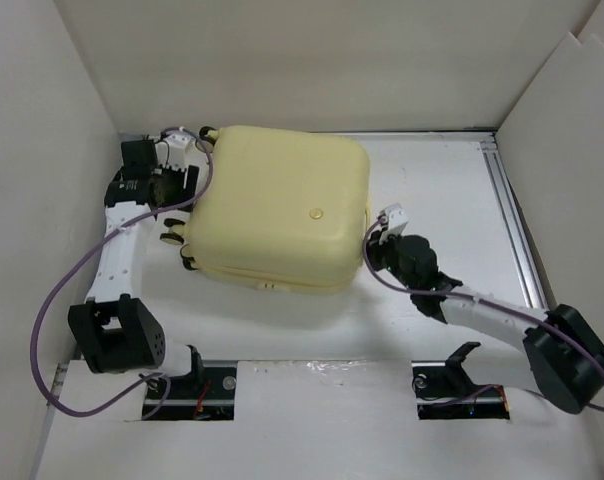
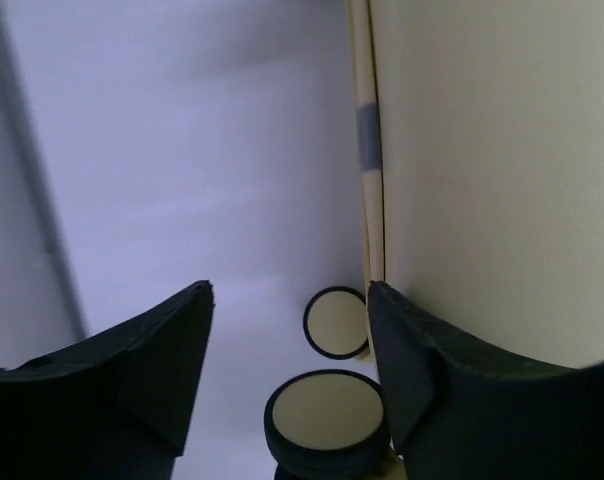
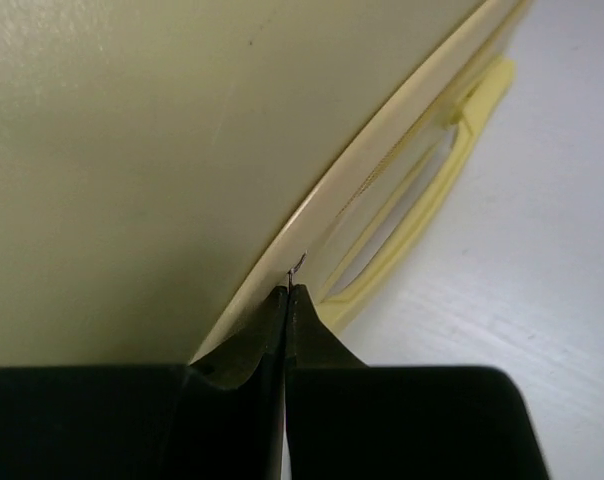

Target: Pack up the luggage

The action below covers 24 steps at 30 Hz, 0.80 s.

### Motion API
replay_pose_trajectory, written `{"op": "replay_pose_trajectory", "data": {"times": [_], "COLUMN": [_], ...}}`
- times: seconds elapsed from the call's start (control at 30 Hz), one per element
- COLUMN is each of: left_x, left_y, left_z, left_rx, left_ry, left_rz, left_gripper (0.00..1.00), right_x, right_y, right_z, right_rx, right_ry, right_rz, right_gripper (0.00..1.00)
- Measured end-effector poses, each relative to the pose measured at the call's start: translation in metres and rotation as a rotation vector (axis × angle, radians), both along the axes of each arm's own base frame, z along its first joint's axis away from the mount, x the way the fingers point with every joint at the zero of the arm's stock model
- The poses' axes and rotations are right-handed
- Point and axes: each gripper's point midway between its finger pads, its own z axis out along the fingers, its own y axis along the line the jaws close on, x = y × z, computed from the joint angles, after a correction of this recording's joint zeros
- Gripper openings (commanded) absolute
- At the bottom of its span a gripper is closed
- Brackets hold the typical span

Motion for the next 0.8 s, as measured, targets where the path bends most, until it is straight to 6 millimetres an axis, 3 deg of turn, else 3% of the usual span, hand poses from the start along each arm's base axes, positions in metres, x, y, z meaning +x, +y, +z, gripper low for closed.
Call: {"op": "replay_pose_trajectory", "data": {"times": [0.03, 0.1, 0.2, 0.27, 0.4, 0.53, 0.6, 0.7, 0.8], "left_x": [0.006, 0.022, 0.032, 0.024, -0.012, -0.042, -0.043, -0.041, -0.032], "left_y": [0.008, -0.001, -0.062, -0.110, -0.189, -0.246, -0.260, -0.262, -0.260], "left_z": [0.011, 0.044, 0.087, 0.099, 0.089, 0.056, 0.059, 0.050, 0.047], "left_rx": [0.036, 0.073, 0.063, 0.040, 0.020, 0.055, 0.075, 0.124, 0.158], "left_ry": [-0.034, -0.135, -0.254, -0.283, -0.237, -0.182, -0.239, -0.300, -0.390], "left_rz": [0.027, 0.002, -0.157, -0.292, -0.538, -0.711, -0.737, -0.734, -0.707], "left_gripper": [0.66, 0.68, 0.69, 0.71, 0.72, 0.72, 0.72, 0.70, 0.70], "right_x": [-0.015, -0.042, -0.070, -0.079, -0.076, -0.065, -0.054, -0.028, -0.017], "right_y": [0.008, 0.025, 0.047, 0.056, 0.061, 0.053, 0.044, 0.023, 0.013], "right_z": [-0.002, -0.005, -0.006, -0.008, -0.010, -0.010, -0.008, 0.002, 0.003], "right_rx": [-0.009, 0.004, 0.041, 0.053, 0.055, 0.070, 0.078, 0.081, 0.078], "right_ry": [0.002, 0.017, 0.048, 0.071, 0.092, 0.126, 0.140, 0.148, 0.180], "right_rz": [0.012, 0.066, 0.156, 0.196, 0.201, 0.185, 0.159, 0.077, 0.058], "right_gripper": [0.00, 0.00, 0.00, 0.00, 0.00, 0.00, 0.00, 0.00, 0.00]}}
